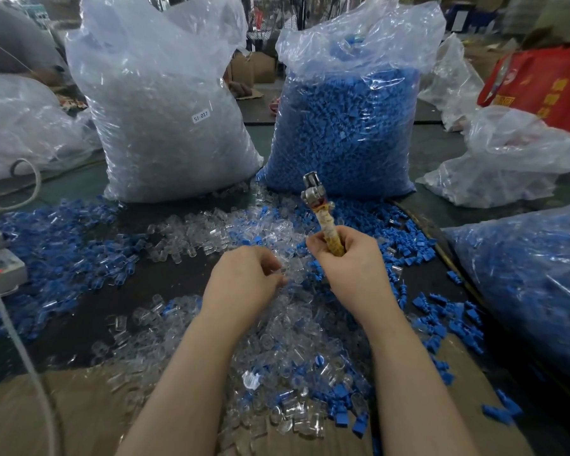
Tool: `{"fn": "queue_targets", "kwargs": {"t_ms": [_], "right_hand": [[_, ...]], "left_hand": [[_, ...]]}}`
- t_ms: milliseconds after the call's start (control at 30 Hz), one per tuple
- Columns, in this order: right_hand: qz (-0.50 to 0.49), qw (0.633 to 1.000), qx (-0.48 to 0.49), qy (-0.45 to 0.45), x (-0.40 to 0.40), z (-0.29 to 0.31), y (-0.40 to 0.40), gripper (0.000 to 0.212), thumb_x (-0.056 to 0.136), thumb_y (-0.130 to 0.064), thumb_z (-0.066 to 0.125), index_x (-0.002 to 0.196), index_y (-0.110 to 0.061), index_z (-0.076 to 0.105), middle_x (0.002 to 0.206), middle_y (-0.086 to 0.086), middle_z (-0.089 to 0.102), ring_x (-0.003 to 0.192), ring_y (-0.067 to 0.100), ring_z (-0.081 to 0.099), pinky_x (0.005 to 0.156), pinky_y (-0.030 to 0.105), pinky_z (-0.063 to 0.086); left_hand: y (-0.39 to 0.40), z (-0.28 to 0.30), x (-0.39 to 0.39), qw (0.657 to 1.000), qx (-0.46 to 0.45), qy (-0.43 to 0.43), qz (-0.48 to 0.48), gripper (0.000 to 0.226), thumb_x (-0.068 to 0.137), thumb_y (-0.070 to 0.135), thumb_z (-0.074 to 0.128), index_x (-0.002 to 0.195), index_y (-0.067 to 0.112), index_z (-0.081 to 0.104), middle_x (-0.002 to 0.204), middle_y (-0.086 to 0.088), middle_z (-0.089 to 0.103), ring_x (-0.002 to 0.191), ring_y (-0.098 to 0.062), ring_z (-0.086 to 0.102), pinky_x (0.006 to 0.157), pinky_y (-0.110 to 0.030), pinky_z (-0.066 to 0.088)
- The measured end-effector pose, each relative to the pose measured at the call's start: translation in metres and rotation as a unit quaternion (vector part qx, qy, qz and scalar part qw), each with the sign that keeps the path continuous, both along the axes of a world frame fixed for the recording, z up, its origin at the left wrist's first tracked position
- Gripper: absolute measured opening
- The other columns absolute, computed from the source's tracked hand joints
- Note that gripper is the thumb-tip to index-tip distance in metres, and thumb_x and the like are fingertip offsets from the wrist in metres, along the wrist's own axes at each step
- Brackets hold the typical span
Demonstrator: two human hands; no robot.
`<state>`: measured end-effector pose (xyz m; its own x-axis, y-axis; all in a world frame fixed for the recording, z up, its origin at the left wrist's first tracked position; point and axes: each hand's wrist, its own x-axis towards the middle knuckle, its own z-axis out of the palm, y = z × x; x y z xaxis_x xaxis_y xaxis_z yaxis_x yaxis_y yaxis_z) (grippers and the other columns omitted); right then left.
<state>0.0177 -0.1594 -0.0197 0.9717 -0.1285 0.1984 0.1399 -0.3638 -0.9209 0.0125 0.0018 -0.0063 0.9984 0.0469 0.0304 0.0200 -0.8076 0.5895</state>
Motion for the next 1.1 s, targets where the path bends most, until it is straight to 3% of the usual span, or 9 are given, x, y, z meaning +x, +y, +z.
{"fn": "queue_targets", "kwargs": {"t_ms": [200, 400, 467, 533, 633, 833, 967, 1100], "right_hand": [[-0.006, 1.000, -0.007, -0.002, -0.001, 0.000, 0.000, 0.025, 0.091, -0.036, 0.067, 0.076, -0.017, 0.061, 0.048, -0.015, 0.047, 0.045, 0.004, 0.037, 0.051, 0.027, 0.032], [-0.011, 1.000, 0.013, -0.002, 0.000, 0.001, 0.000, 0.023, 0.091, -0.033, 0.068, 0.079, -0.015, 0.063, 0.049, -0.013, 0.046, 0.047, 0.004, 0.035, 0.051, 0.029, 0.035], [-0.013, 1.000, 0.018, 0.000, -0.001, 0.001, 0.000, 0.024, 0.091, -0.033, 0.068, 0.080, -0.013, 0.063, 0.051, -0.011, 0.045, 0.049, 0.006, 0.036, 0.052, 0.031, 0.036], [-0.011, 1.000, 0.026, -0.001, -0.002, 0.003, -0.001, 0.025, 0.091, -0.033, 0.068, 0.081, -0.010, 0.063, 0.053, -0.009, 0.045, 0.050, 0.007, 0.036, 0.053, 0.032, 0.036], [-0.008, 0.999, 0.037, -0.003, -0.003, 0.005, 0.000, 0.024, 0.091, -0.031, 0.068, 0.082, -0.009, 0.064, 0.058, -0.005, 0.048, 0.052, 0.008, 0.038, 0.053, 0.031, 0.038], [-0.012, 0.999, 0.033, -0.008, -0.003, 0.005, 0.001, 0.025, 0.091, -0.031, 0.068, 0.082, -0.008, 0.063, 0.053, -0.010, 0.043, 0.050, 0.006, 0.035, 0.049, 0.023, 0.034], [-0.010, 0.999, 0.033, -0.009, -0.003, 0.005, 0.001, 0.026, 0.090, -0.033, 0.069, 0.083, -0.008, 0.064, 0.056, -0.008, 0.045, 0.051, 0.006, 0.036, 0.054, 0.029, 0.037], [-0.013, 0.999, 0.026, -0.013, -0.003, 0.005, 0.002, 0.027, 0.090, -0.034, 0.069, 0.082, -0.008, 0.063, 0.054, -0.009, 0.045, 0.051, 0.005, 0.036, 0.051, 0.025, 0.036]], "left_hand": [[-0.001, -0.002, 0.001, 1.000, -0.011, -0.027, -0.004, 0.006, 0.089, 0.030, 0.069, 0.094, 0.027, 0.067, 0.085, 0.011, 0.068, 0.081, -0.009, 0.063, 0.075, -0.029, 0.053], [0.000, 0.008, -0.002, 0.961, -0.274, -0.013, 0.018, 0.016, 0.083, 0.011, 0.072, 0.090, 0.025, 0.068, 0.081, 0.002, 0.073, 0.077, -0.021, 0.070, 0.074, -0.037, 0.057], [0.000, 0.010, -0.004, 0.944, -0.331, 0.005, -0.003, 0.024, 0.083, 0.007, 0.073, 0.099, 0.025, 0.070, 0.081, -0.001, 0.073, 0.074, -0.021, 0.068, 0.071, -0.033, 0.055], [0.002, 0.012, -0.004, 0.931, -0.364, 0.021, -0.029, 0.029, 0.083, 0.005, 0.074, 0.103, 0.026, 0.073, 0.082, 0.000, 0.072, 0.070, -0.011, 0.065, 0.067, -0.024, 0.053], [0.003, 0.013, -0.004, 0.917, -0.393, 0.039, -0.050, 0.028, 0.081, 0.001, 0.074, 0.096, 0.024, 0.077, 0.086, -0.002, 0.075, 0.071, -0.005, 0.066, 0.066, -0.015, 0.051], [0.003, 0.015, -0.004, 0.887, -0.459, 0.042, -0.024, 0.028, 0.075, -0.004, 0.077, 0.097, 0.009, 0.065, 0.089, -0.012, 0.075, 0.079, -0.020, 0.072, 0.066, -0.021, 0.056], [0.001, 0.015, -0.004, 0.905, -0.425, 0.008, -0.019, 0.025, 0.069, 0.006, 0.085, 0.084, 0.010, 0.065, 0.081, -0.007, 0.074, 0.069, -0.011, 0.067, 0.062, -0.019, 0.052], [0.000, 0.014, -0.004, 0.902, -0.430, -0.023, 0.010, 0.023, 0.065, 0.013, 0.087, 0.082, 0.013, 0.071, 0.068, 0.002, 0.066, 0.062, -0.008, 0.059, 0.056, -0.017, 0.049]]}}
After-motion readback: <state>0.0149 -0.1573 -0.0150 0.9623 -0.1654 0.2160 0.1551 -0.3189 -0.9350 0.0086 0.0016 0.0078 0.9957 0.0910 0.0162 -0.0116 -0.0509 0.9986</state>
